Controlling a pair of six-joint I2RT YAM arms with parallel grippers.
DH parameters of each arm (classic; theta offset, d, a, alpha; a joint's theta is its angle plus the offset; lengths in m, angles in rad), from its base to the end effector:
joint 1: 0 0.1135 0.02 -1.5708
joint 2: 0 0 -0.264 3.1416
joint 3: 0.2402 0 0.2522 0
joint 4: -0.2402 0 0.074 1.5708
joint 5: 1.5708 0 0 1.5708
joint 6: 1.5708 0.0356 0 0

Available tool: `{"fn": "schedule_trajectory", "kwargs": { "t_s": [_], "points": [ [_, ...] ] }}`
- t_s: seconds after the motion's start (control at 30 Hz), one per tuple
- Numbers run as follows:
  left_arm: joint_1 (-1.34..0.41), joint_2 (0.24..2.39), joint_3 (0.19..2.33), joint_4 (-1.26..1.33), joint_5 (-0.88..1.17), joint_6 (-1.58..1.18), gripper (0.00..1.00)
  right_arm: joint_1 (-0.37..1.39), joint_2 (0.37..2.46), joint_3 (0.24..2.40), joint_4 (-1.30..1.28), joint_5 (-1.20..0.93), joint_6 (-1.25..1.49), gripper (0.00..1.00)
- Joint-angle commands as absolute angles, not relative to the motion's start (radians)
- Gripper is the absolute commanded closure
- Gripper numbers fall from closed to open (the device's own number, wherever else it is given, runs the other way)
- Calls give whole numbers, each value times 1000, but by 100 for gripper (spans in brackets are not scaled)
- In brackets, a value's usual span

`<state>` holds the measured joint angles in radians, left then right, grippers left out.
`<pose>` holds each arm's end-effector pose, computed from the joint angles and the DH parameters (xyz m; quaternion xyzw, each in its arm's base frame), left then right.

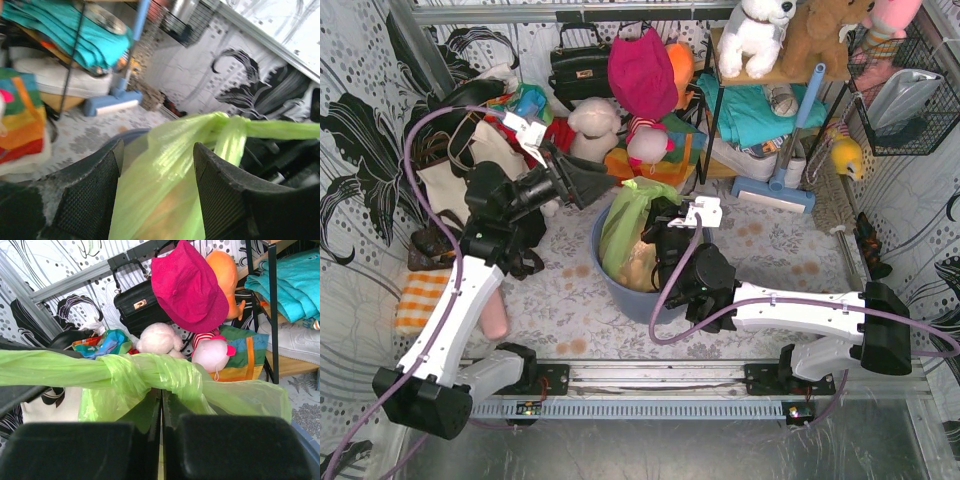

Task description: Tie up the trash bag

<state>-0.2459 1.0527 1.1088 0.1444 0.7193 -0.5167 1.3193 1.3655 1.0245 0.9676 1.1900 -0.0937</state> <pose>0.2166 -0.0786 0.4366 0.1901 0.6237 -0.4764 0.5899 0.1036 0.2705 0.3977 0.1352 0.6105 0.2157 0.7500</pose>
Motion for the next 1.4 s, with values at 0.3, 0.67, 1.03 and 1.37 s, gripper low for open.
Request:
{"fn": "schedule_trajectory", "kwargs": {
  "t_s": [0.3,0.67,1.03,1.37],
  "points": [
    [-239,1133,1028,371,949,-637,35,1315,1340,1037,942,1168,-57,100],
    [-277,1145,1006,387,963,-633,80,1313,1354,1053,877,1118,1,100],
    [-322,1048,1030,230,954,-562,97,1256,1364,1048,793,1009,138,100],
    [-423,986,985,132,885,-526,96,1175,1373,1031,864,659,233,100]
  ]
}}
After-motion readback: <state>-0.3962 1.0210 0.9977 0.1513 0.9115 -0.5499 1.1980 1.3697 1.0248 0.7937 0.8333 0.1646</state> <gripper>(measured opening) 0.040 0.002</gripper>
